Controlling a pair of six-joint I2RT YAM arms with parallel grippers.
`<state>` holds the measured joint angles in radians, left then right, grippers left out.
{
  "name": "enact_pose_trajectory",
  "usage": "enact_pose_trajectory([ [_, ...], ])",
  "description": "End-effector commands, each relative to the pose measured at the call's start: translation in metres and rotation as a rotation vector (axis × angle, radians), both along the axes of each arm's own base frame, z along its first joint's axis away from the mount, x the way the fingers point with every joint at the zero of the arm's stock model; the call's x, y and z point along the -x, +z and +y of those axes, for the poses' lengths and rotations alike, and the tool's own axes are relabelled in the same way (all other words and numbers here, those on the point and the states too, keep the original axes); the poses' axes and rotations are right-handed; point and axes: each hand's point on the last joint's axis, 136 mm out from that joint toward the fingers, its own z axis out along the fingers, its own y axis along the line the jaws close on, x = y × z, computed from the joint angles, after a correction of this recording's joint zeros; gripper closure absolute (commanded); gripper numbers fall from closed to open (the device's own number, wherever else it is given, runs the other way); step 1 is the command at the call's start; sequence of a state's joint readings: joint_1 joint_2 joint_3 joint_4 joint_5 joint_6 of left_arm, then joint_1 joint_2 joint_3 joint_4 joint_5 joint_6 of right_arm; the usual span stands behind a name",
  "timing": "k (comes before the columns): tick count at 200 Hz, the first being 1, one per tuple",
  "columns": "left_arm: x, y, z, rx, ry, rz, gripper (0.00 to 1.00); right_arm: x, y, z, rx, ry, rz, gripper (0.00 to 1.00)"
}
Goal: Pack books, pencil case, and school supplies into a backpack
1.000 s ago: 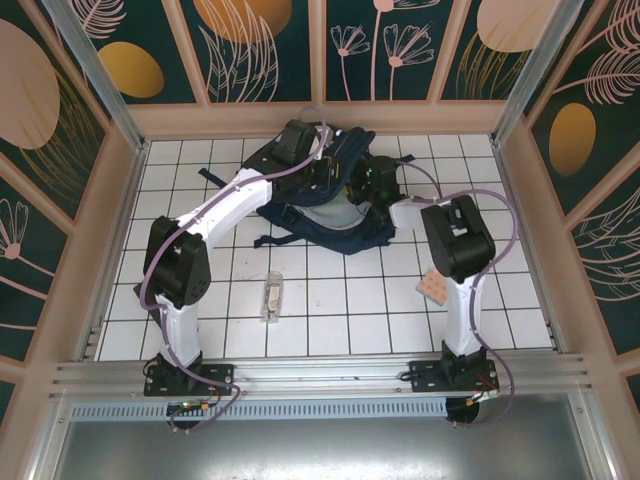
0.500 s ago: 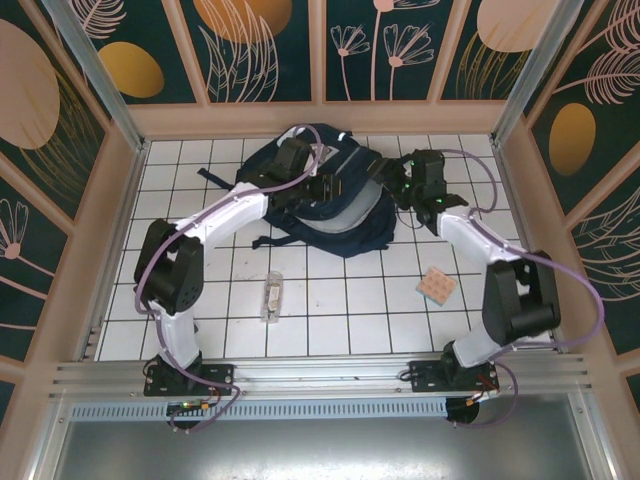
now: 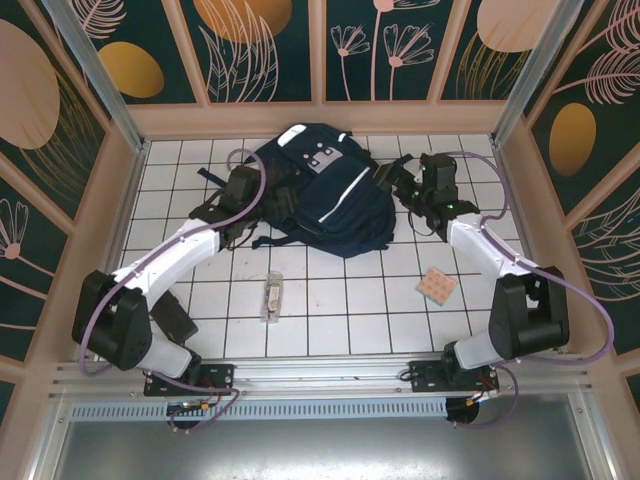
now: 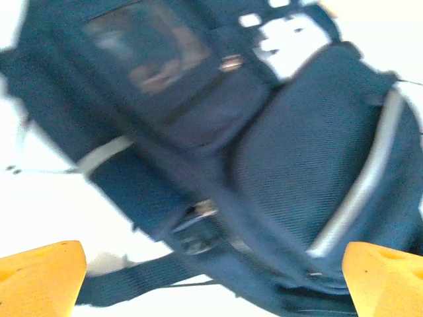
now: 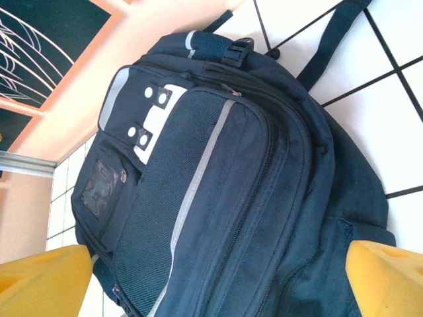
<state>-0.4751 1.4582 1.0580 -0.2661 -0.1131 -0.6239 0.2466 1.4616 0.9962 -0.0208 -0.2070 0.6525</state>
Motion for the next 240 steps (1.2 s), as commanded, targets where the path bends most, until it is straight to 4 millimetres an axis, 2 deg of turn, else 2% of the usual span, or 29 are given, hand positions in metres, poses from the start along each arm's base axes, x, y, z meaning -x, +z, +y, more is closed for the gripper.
enact_pose_trajectory([
  [1, 0.034, -0.037, 0.066, -0.087, 0.229, 0.122, 0.01, -0.006, -0.013, 0.008, 0.016, 0.013, -0.014, 0.01],
  [38, 0.082, -0.062, 0.142, -0.107, 0.475, 0.196, 0.01, -0.006, -0.039, 0.014, 0.038, 0.014, 0.019, 0.01],
  [61, 0.11, -0.076, 0.181, -0.115, 0.587, 0.258, 0.01, -0.003, -0.055, 0.013, 0.06, 0.025, 0.044, 0.01],
  [97, 0.134, -0.082, 0.223, -0.072, 0.711, 0.264, 0.01, 0.002, -0.07, 0.01, 0.077, 0.028, 0.074, 0.01],
  [123, 0.138, -0.087, 0.242, -0.023, 0.79, 0.272, 0.01, 0.004, -0.072, 0.007, 0.08, 0.02, 0.078, 0.01],
  [161, 0.149, -0.126, 0.255, 0.117, 0.881, 0.351, 0.01, 0.004, -0.073, 0.002, 0.089, -0.001, 0.076, 0.01],
  [185, 0.154, -0.139, 0.268, 0.074, 0.907, 0.381, 0.01, 0.004, -0.074, -0.001, 0.092, -0.008, 0.084, 0.01],
  [213, 0.148, -0.139, 0.27, 0.054, 0.878, 0.363, 0.01, 0.005, -0.073, -0.005, 0.104, -0.03, 0.083, 0.01],
  [240, 0.145, -0.148, 0.255, 0.112, 0.805, 0.377, 0.01, 0.002, -0.072, -0.004, 0.085, -0.038, 0.084, 0.01],
])
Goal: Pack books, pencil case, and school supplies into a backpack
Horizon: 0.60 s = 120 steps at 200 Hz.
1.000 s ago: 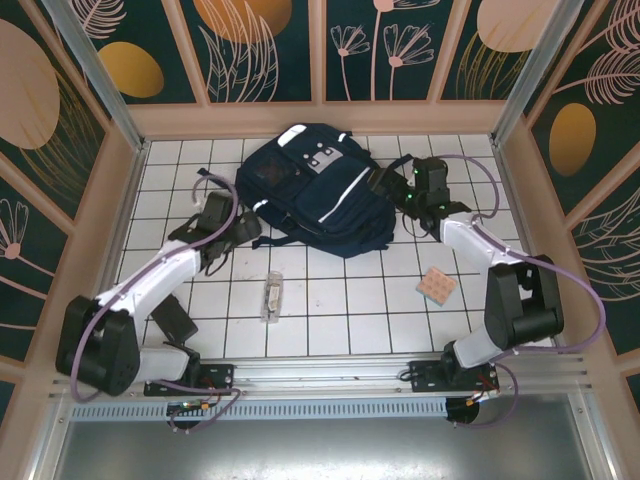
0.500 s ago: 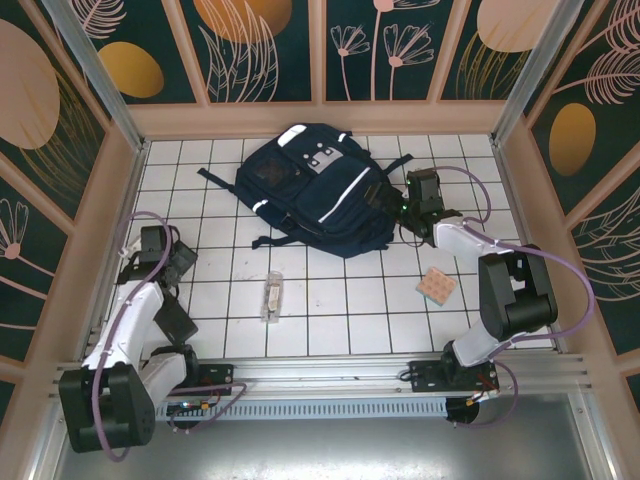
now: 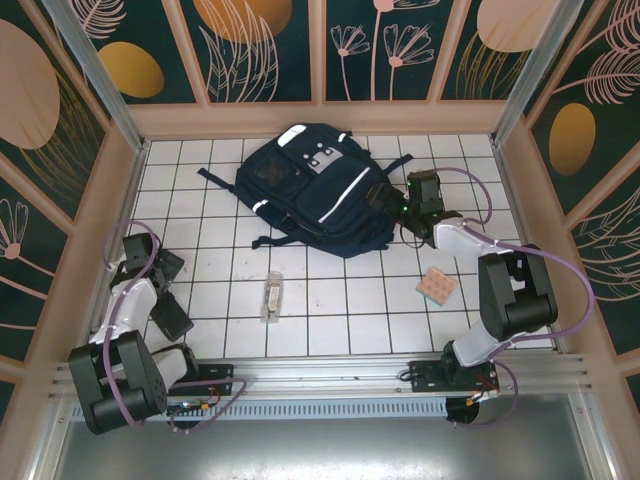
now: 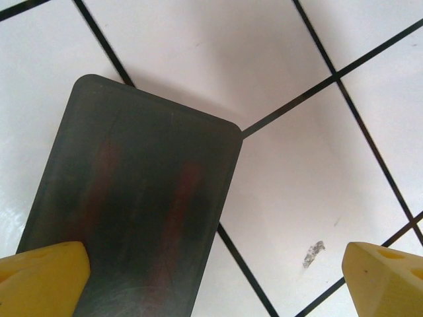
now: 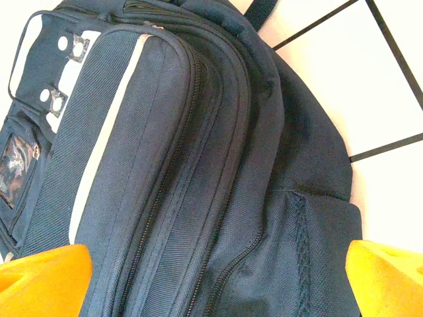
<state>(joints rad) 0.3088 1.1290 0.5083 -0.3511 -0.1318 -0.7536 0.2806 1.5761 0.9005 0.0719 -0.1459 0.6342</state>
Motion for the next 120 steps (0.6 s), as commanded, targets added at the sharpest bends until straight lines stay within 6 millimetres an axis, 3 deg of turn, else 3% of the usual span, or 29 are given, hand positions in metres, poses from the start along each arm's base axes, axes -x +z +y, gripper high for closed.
enact_pose_trajectory([
  [1, 0.007, -0.026, -0.021, 0.106, -0.074, 0.031, 0.01, -0.002, 0.001, -0.007, 0.007, -0.032, -0.014, 0.01],
  [28, -0.004, -0.026, -0.042, 0.223, -0.087, -0.067, 0.01, -0.007, 0.004, -0.003, -0.005, -0.032, -0.016, 0.01],
  [87, -0.053, 0.005, -0.072, 0.317, -0.116, -0.274, 0.01, -0.007, 0.001, 0.01, -0.009, -0.011, -0.003, 0.01],
  [120, -0.073, 0.013, -0.072, 0.277, -0.191, -0.252, 0.01, -0.006, 0.002, 0.014, -0.016, -0.005, 0.001, 0.01],
])
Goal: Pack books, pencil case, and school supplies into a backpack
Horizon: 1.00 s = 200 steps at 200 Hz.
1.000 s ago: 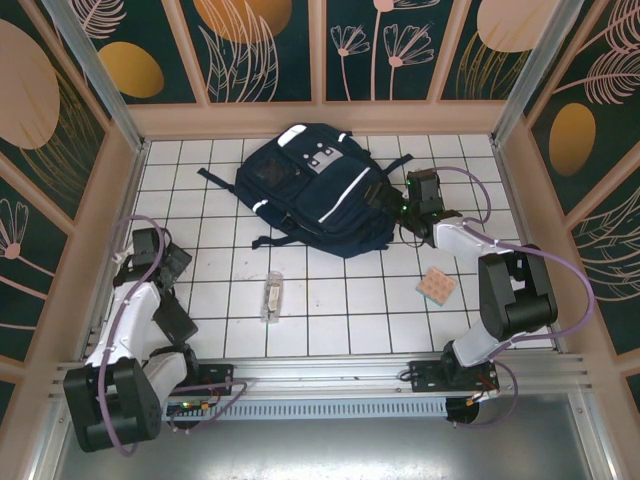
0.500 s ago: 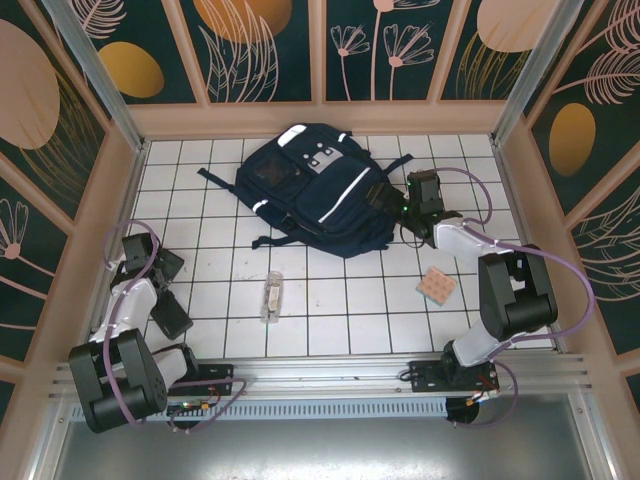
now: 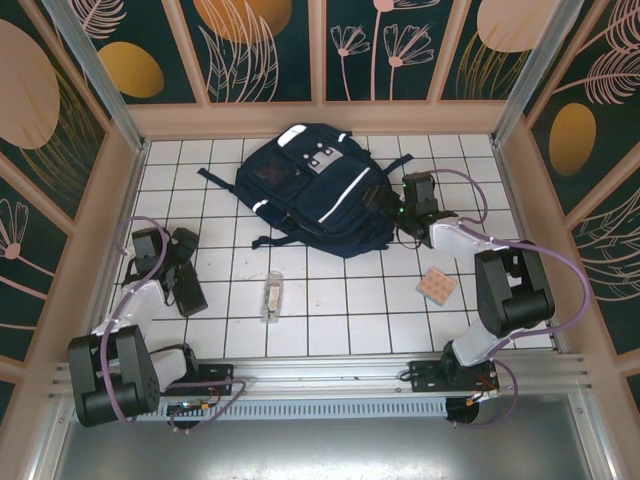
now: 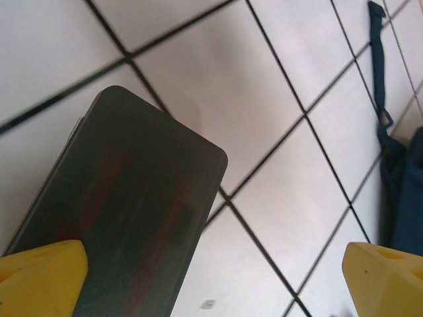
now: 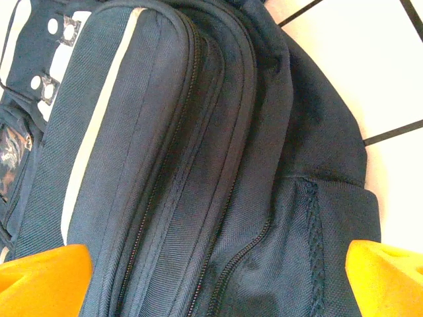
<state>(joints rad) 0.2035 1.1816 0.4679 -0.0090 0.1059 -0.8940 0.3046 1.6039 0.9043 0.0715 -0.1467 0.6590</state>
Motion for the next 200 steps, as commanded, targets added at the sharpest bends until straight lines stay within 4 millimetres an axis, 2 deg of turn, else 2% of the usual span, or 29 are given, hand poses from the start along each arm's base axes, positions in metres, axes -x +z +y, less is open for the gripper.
enact_pose_trajectory([
  [1, -0.005, -0.007, -0.016, 0.052, -0.076, 0.06, 0.01, -0.009, 0.012, 0.004, -0.005, -0.013, -0.03, 0.01],
  [22, -0.01, 0.006, 0.0, -0.099, -0.128, 0.124, 0.01, -0.008, 0.014, 0.007, -0.006, -0.013, -0.033, 0.01],
  [48, -0.006, 0.018, 0.018, -0.25, -0.175, 0.212, 0.01, -0.007, 0.012, 0.01, -0.015, -0.011, -0.029, 0.01],
  [78, 0.012, 0.004, 0.034, -0.373, -0.231, 0.368, 0.01, -0.006, 0.012, 0.015, -0.025, 0.003, -0.029, 0.01],
  [104, 0.016, -0.019, 0.031, -0.376, -0.288, 0.41, 0.01, -0.004, 0.012, 0.012, -0.022, -0.008, -0.035, 0.01],
  [147, -0.001, -0.035, 0.009, -0.275, -0.385, 0.362, 0.01, -0.003, 0.015, 0.016, -0.036, 0.005, -0.045, 0.01],
  [200, 0.004, -0.062, 0.01, -0.261, -0.397, 0.442, 0.03, 0.001, 0.007, 0.018, -0.045, 0.008, -0.026, 0.01],
])
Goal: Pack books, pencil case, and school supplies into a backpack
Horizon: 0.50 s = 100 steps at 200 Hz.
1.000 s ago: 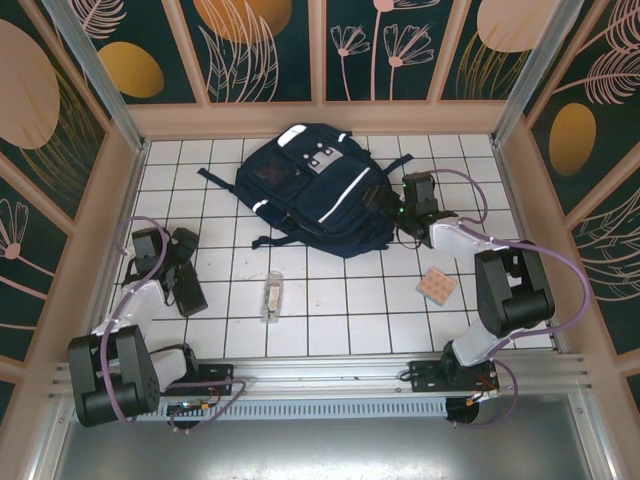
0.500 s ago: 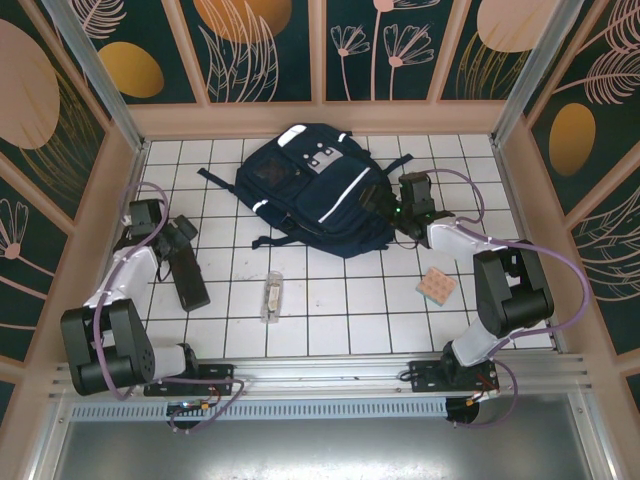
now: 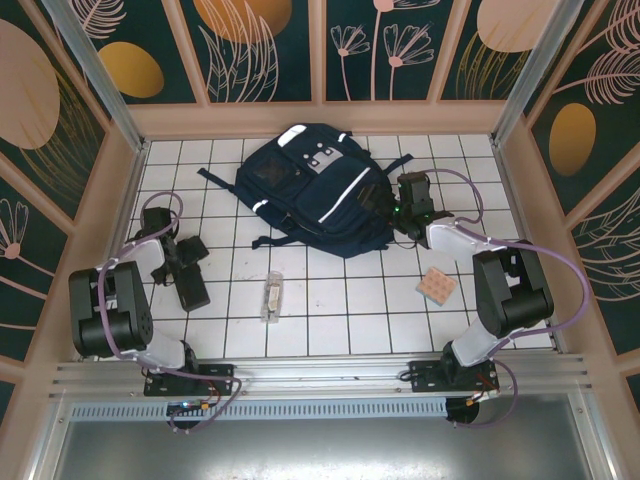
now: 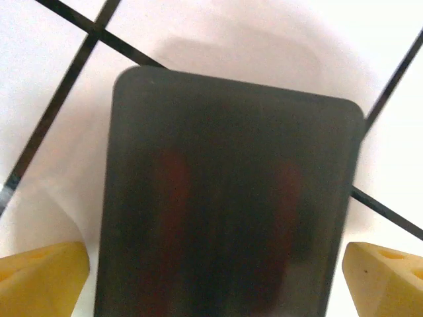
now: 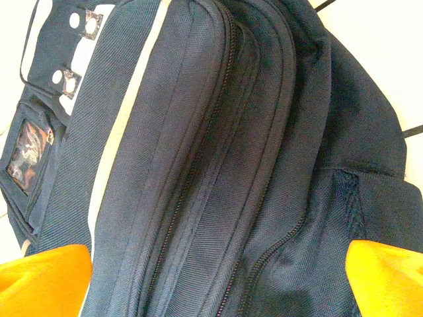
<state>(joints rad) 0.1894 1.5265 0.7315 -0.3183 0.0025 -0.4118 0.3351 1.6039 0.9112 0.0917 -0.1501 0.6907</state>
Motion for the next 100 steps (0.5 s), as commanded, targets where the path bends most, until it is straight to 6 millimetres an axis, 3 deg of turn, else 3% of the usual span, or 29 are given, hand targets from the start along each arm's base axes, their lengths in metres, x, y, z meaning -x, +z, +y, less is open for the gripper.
enact_pose_trajectory([
  [1, 0.0, -0.011, -0.002, 0.007, -0.023, 0.03, 0.03, 0.001, 0.001, 0.003, -0.014, -0.006, -0.012, 0.01],
  [42, -0.01, -0.001, -0.001, 0.007, -0.019, -0.014, 0.27, 0.002, 0.0, 0.005, -0.024, 0.004, -0.013, 0.01],
  [73, -0.021, 0.01, -0.005, 0.043, 0.005, -0.066, 0.29, 0.001, 0.003, 0.02, -0.041, 0.06, -0.015, 0.01],
  [100, -0.044, 0.033, -0.018, 0.16, 0.052, -0.199, 0.38, 0.005, 0.01, 0.048, -0.061, 0.175, -0.042, 0.01],
])
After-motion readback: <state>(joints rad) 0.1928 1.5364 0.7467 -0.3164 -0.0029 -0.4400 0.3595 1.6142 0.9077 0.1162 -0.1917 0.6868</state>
